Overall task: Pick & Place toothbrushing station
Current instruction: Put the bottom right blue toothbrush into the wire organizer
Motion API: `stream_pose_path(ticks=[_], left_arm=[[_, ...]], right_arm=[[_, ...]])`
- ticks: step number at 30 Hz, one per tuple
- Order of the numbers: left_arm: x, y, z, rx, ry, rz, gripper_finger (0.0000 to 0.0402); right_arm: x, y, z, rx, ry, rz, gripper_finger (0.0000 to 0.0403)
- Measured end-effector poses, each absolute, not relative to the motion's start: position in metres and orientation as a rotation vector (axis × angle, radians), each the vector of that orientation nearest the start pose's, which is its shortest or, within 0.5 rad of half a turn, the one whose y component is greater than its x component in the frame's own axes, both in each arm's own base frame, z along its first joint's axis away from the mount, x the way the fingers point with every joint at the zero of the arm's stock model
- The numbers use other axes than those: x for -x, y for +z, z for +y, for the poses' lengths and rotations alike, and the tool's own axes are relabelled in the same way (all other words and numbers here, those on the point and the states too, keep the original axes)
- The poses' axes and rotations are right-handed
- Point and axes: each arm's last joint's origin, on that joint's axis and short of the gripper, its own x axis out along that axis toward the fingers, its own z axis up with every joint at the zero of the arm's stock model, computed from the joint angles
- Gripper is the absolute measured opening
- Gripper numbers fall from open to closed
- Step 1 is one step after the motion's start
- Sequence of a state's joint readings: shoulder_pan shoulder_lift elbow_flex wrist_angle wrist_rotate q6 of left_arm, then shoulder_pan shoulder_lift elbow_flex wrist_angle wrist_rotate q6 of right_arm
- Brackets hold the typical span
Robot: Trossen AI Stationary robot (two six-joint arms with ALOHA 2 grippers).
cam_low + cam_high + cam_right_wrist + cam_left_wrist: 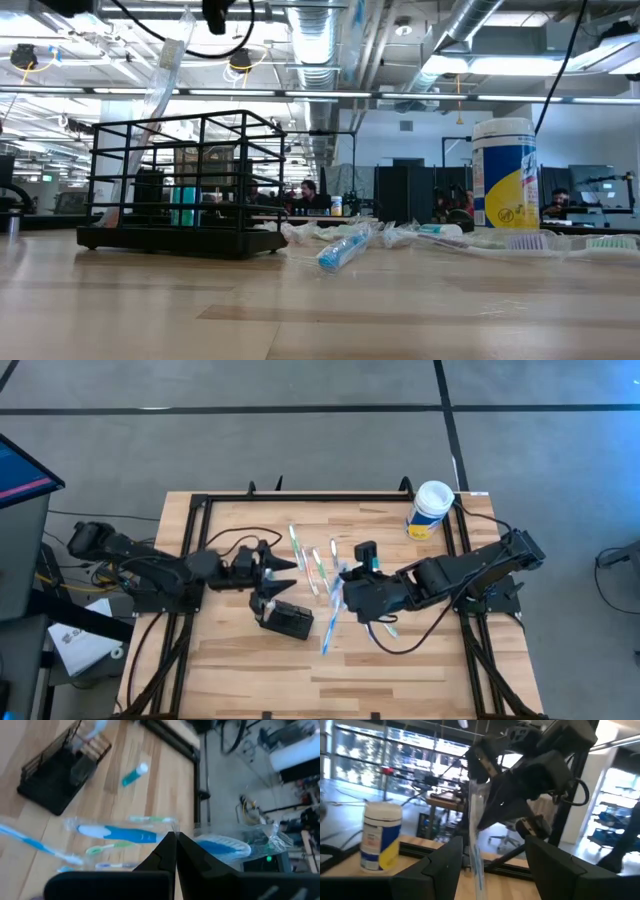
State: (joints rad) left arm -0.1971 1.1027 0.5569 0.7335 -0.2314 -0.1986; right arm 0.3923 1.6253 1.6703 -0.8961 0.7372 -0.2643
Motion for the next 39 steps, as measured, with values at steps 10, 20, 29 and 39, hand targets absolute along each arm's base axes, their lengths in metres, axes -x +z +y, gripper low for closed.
stream_pose_path(ticks=[10,20,29,39], left_arm=[[-0.276,0.278,-0.025,0.278,-0.133,-0.108,0.021],[-0.315,0.274,-0.024,0.272,-0.141,-0.066,0.021],[-0.322,0.277,-0.016,0.268,-0.117,-0.079,0.0195],[-0.322,0.276,-0.014,0.265,-0.11,-0.073,0.0057]], right_arm=[[-0.323,0.38,0.11,0.737,-0.224,0.699,0.0],[-0.322,0.379,0.112,0.735,-0.214,0.698,0.0],[-0.322,0.379,0.112,0.729,-0.217,0.697,0.0],[-0.322,0.379,0.112,0.728,-0.216,0.697,0.0]])
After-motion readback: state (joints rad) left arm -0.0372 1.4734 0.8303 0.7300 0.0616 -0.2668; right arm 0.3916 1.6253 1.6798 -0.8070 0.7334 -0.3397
